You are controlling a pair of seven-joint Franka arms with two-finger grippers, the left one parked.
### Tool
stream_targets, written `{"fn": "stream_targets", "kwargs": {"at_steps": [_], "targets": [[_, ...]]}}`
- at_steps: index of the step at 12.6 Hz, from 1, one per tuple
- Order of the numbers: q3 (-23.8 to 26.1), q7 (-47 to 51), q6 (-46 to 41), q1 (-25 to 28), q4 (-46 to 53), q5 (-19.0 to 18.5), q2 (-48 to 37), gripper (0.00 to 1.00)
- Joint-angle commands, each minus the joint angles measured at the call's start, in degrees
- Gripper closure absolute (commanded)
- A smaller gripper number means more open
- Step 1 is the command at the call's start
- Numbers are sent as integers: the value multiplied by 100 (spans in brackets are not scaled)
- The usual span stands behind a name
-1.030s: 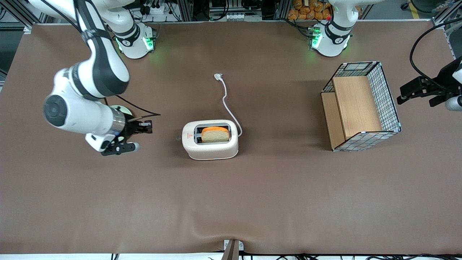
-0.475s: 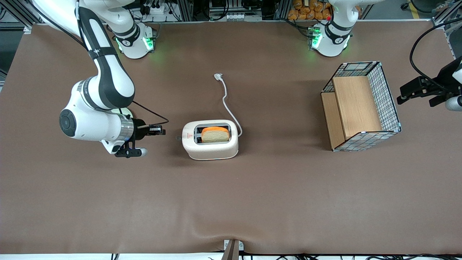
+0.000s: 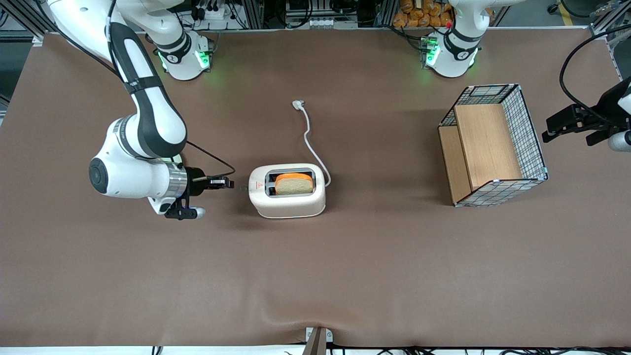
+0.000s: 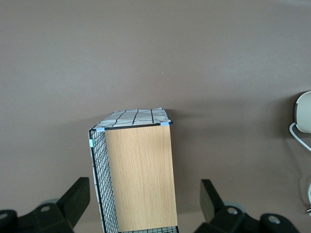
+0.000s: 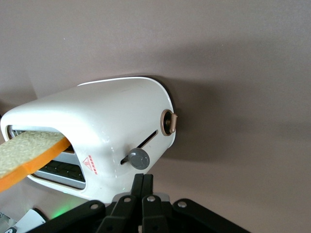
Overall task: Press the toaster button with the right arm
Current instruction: 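Lower the right gripper onto the toaster lever and press it down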
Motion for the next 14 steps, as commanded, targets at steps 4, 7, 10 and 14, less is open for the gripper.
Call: {"fn": "stream_targets", "kwargs": {"at_steps": [4,7,10,14], "targets": [[-7,-157,256,105,-33,204,85,100],[2,-157,283,140,-33,204,111,100],[2,-157,353,192,-24,204,164,100],[-7,-157,432,228,-24,204,225,100]]}}
